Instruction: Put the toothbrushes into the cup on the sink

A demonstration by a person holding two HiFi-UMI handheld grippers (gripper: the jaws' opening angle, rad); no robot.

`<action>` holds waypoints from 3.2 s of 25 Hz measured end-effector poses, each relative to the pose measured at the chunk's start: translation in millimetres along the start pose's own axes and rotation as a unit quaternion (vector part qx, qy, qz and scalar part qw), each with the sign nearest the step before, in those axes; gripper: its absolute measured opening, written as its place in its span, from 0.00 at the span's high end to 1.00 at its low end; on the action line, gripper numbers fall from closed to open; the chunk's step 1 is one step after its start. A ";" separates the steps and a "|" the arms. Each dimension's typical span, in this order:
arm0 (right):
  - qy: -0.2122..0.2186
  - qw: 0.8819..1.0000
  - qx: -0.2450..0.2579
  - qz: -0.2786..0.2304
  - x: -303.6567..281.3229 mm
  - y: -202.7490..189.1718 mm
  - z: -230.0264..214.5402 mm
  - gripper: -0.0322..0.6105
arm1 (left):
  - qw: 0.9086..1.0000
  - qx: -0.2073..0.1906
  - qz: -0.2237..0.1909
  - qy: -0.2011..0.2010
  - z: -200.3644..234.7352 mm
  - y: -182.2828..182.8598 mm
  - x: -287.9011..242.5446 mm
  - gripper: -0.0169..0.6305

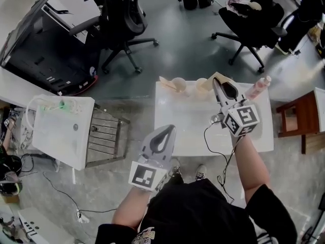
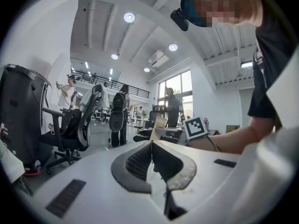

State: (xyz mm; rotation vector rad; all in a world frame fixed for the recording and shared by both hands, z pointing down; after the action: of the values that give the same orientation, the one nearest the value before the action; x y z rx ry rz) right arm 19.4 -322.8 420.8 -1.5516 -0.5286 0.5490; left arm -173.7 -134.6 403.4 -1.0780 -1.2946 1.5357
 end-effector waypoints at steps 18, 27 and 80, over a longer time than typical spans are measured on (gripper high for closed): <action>-0.018 0.992 -0.060 0.107 -65.4 -115.2 -35.4 0.78 | 0.998 0.028 0.053 0.018 43.1 -40.4 -31.2 0.97; 0.006 0.993 -0.069 0.099 -61.3 -109.6 -29.8 0.58 | 0.999 0.025 0.042 0.021 38.9 -31.8 -38.7 0.97; 0.151 0.988 -0.029 -0.033 170.4 19.1 112.5 0.94 | 0.994 -0.005 -0.022 0.108 -97.4 -4.3 89.9 0.97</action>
State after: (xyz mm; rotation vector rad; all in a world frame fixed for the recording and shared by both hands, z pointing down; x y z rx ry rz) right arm 80.5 -129.1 392.5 -1.6306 -0.3644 0.2435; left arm -105.6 -21.7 389.6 -1.1799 -1.1699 1.3414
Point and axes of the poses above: the fingertips, and each gripper's own axes: x backward along the fingers, z to its left, y out of its top, the point moved 7 cm from there along x, backward along the fingers, and after that the axes turned 8 degrees about y, right-handed, at the moved point
